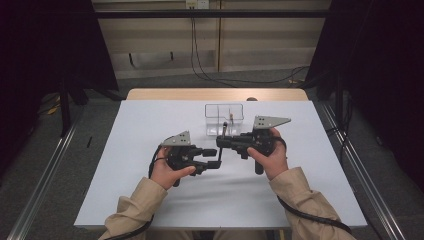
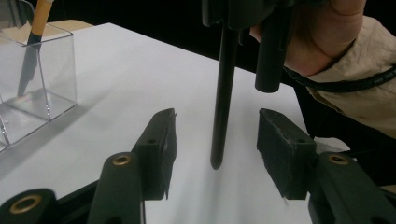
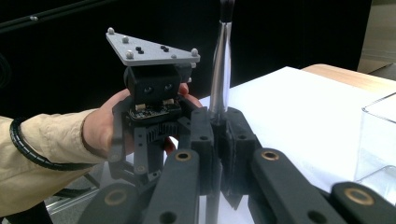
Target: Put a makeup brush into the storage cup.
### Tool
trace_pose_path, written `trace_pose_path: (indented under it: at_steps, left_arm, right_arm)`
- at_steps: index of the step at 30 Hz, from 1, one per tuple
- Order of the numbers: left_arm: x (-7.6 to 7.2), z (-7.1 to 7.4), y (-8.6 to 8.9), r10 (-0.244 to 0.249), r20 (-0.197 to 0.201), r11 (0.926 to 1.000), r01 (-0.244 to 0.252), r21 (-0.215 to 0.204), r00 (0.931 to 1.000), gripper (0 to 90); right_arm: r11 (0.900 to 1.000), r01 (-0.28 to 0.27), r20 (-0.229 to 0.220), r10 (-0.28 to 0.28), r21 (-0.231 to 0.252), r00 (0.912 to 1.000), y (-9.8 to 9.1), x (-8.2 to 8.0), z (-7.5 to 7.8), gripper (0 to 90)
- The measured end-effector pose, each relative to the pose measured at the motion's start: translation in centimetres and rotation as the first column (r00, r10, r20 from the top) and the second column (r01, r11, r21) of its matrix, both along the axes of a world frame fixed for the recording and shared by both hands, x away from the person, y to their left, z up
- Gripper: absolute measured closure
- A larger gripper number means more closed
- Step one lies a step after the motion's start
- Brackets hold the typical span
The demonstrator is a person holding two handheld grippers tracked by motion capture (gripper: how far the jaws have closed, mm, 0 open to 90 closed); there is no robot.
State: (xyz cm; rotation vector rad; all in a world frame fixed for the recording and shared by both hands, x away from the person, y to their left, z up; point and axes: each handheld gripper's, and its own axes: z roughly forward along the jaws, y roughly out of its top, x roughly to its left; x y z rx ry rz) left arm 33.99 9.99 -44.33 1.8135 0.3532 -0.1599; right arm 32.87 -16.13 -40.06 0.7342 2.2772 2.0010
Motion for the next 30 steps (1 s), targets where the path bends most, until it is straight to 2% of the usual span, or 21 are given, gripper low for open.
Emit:
trace_pose_path:
  at_steps: [2, 9, 17, 20, 26, 30]
  left_arm:
    - [-0.1, 0.1, 0.1, 0.011, 0.008, 0.9999, -0.011, 0.009, 0.9999, 40.5]
    - [-0.2, 0.5, 0.4, 0.032, 0.036, 0.9995, -0.032, -0.003, 0.9989, 27.1]
    - [-0.1, 0.7, 1.0, 0.054, 0.029, 0.9985, -0.054, -0.005, 0.9981, 10.9]
    - [-0.1, 0.7, 1.3, 0.070, 0.035, 0.9975, -0.069, -0.011, 0.9970, 6.6]
    - [-0.1, 0.8, 1.9, 0.069, 0.053, 0.9975, -0.069, -0.014, 0.9962, 1.5]
    - [0.0, 1.0, 2.5, 0.080, 0.058, 0.9961, -0.078, -0.043, 0.9951, 0.5]
  right_arm:
    - [1.0000, 0.000, 0.002, 0.000, -0.001, 1.0000, 0.0, 0.0, 0.0, 84.5]
    - [0.9999, 0.006, 0.014, -0.006, -0.013, 0.9999, -0.2, 0.0, 0.0, 84.5]
    - [0.9998, 0.009, 0.022, -0.009, -0.017, 0.9997, -0.4, -0.2, 0.1, 84.5]
    - [0.9998, 0.009, 0.025, -0.008, -0.019, 0.9997, -0.4, -0.2, 0.1, 84.4]
    - [0.9998, 0.009, 0.030, -0.008, -0.020, 0.9995, -0.4, -0.2, 0.0, 84.4]
    - [0.9998, 0.007, 0.036, -0.006, -0.020, 0.9993, -0.4, -0.2, 0.0, 84.4]
